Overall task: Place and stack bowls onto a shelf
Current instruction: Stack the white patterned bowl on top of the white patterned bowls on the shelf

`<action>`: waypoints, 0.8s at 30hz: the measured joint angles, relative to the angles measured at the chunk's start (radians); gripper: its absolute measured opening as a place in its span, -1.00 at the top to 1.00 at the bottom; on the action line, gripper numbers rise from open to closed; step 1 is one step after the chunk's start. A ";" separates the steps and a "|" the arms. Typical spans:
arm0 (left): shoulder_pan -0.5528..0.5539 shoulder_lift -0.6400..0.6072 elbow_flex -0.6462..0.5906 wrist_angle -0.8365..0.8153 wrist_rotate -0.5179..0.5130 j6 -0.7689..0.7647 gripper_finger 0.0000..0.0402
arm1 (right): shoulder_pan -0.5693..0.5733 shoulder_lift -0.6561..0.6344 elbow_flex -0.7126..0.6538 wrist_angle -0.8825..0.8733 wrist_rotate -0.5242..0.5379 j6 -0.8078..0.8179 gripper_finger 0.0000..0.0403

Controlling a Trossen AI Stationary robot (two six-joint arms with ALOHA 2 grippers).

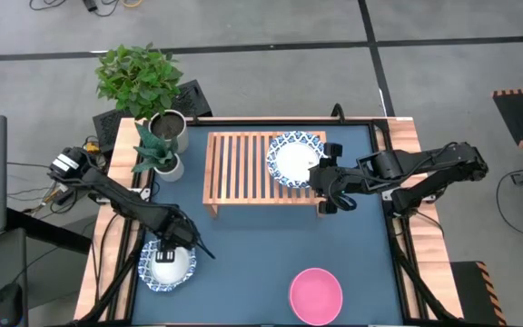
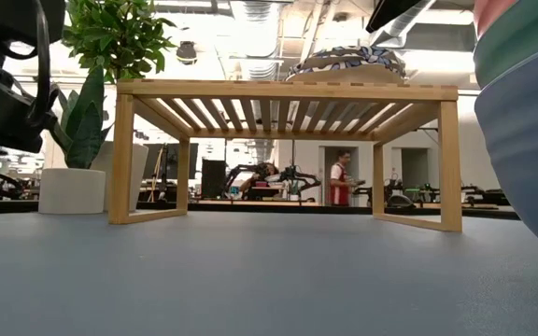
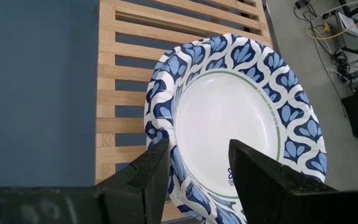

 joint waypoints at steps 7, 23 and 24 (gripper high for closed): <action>0.000 0.000 0.034 0.003 -0.004 0.001 0.57 | 0.000 0.000 0.000 0.000 0.000 0.007 0.05; 0.000 -0.001 0.044 -0.001 0.010 -0.133 0.98 | 0.000 0.000 0.000 0.001 0.000 0.028 0.05; 0.000 0.000 0.052 -0.005 0.006 -0.163 0.99 | 0.000 0.000 0.000 0.001 0.000 0.029 0.05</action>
